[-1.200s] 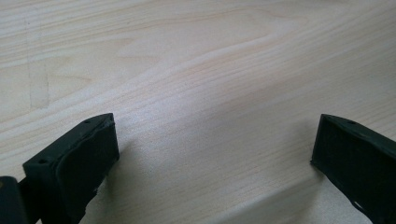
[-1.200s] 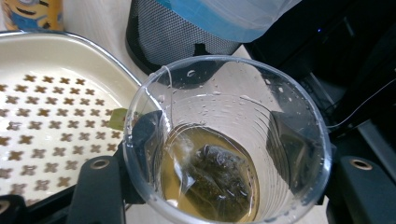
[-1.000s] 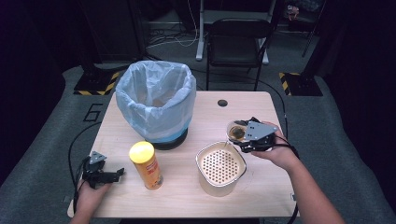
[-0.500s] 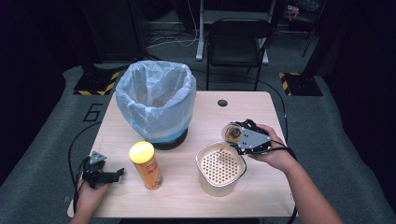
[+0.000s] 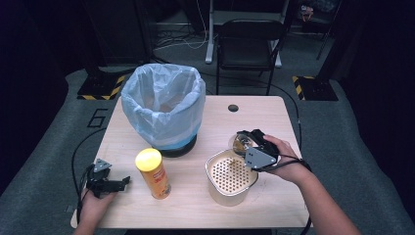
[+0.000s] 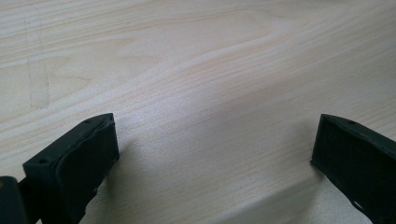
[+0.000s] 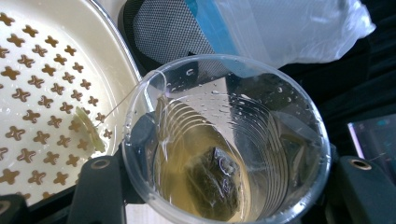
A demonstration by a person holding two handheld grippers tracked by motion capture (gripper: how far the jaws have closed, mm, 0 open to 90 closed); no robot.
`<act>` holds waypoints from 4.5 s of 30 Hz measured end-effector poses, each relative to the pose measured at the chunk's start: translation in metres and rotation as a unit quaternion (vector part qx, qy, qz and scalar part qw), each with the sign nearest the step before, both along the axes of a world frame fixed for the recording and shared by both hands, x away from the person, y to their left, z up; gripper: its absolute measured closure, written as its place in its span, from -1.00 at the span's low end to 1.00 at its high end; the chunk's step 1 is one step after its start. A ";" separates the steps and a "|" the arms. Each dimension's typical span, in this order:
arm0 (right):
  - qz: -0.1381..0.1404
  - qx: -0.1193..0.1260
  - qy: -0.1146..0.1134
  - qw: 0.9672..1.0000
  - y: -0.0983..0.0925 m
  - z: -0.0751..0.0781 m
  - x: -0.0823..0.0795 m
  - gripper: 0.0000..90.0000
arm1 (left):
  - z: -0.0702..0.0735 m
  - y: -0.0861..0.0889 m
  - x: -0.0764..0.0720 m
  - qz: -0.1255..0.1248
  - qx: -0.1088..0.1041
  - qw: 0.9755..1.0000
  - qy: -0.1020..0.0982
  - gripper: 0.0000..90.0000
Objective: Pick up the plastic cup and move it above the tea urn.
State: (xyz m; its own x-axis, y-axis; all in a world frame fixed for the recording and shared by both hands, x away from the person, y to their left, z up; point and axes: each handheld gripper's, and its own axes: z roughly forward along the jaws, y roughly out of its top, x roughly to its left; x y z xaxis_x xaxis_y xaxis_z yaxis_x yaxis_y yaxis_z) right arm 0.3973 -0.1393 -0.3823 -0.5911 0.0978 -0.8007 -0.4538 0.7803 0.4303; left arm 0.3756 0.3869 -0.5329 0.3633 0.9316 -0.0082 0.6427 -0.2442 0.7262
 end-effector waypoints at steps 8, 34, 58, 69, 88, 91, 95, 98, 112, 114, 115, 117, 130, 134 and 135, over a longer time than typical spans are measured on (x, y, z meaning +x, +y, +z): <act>0.007 -0.028 -0.038 0.999 0.004 -0.004 -0.007 -0.18 | 0.000 0.000 0.000 0.000 0.000 1.000 0.000 -0.99; 0.033 -0.257 -0.321 0.911 0.031 -0.020 -0.043 -0.17 | 0.000 0.000 0.000 0.000 0.000 1.000 0.000 -0.99; 0.058 -0.356 -0.404 0.841 0.033 -0.026 -0.055 -0.20 | 0.000 0.000 0.000 0.000 0.000 1.000 0.000 -0.99; 0.047 -0.319 -0.398 0.859 0.032 -0.027 -0.057 -0.20 | 0.000 0.000 0.000 0.000 0.000 1.000 0.000 -0.99; 0.053 -0.322 -0.398 0.857 0.033 -0.021 -0.061 -0.21 | 0.000 0.000 0.000 0.000 0.000 1.000 0.000 -0.99; 0.054 -0.316 -0.381 0.867 0.034 -0.019 -0.062 -0.21 | 0.000 0.000 0.000 0.000 0.001 1.000 0.003 -0.99; 0.056 -0.313 -0.351 0.881 0.034 -0.012 -0.062 -0.22 | 0.000 0.000 0.000 -0.001 0.002 1.000 0.003 -0.99; 0.064 -0.299 -0.349 0.886 0.036 -0.004 -0.062 -0.22 | 0.000 0.000 -0.001 -0.001 0.002 1.000 0.003 -0.99; 0.034 -0.101 -0.195 0.975 0.032 0.022 -0.049 -0.22 | 0.001 0.000 -0.001 -0.001 0.002 1.000 0.005 -0.99; 0.032 -0.076 -0.165 0.983 0.032 0.025 -0.047 -0.21 | 0.001 0.000 -0.001 -0.001 0.002 1.000 0.005 -0.99; 0.031 -0.057 -0.147 0.987 0.031 0.027 -0.046 -0.21 | 0.001 0.000 -0.001 -0.001 0.002 1.000 0.005 -0.99; 0.029 -0.012 -0.111 0.993 0.029 0.031 -0.043 -0.21 | 0.001 0.000 -0.001 -0.001 0.002 1.000 0.005 -0.99; 0.023 0.162 0.095 0.982 0.018 0.056 -0.023 -0.22 | 0.001 0.000 -0.001 -0.002 0.002 1.000 0.005 -0.99; 0.004 0.191 0.150 0.970 0.017 0.062 -0.014 -0.22 | 0.001 0.000 -0.001 -0.002 0.003 1.000 0.003 -0.99; 0.001 0.196 0.161 0.967 0.017 0.064 -0.013 -0.22 | 0.001 0.000 -0.001 -0.001 0.003 1.000 0.003 -0.99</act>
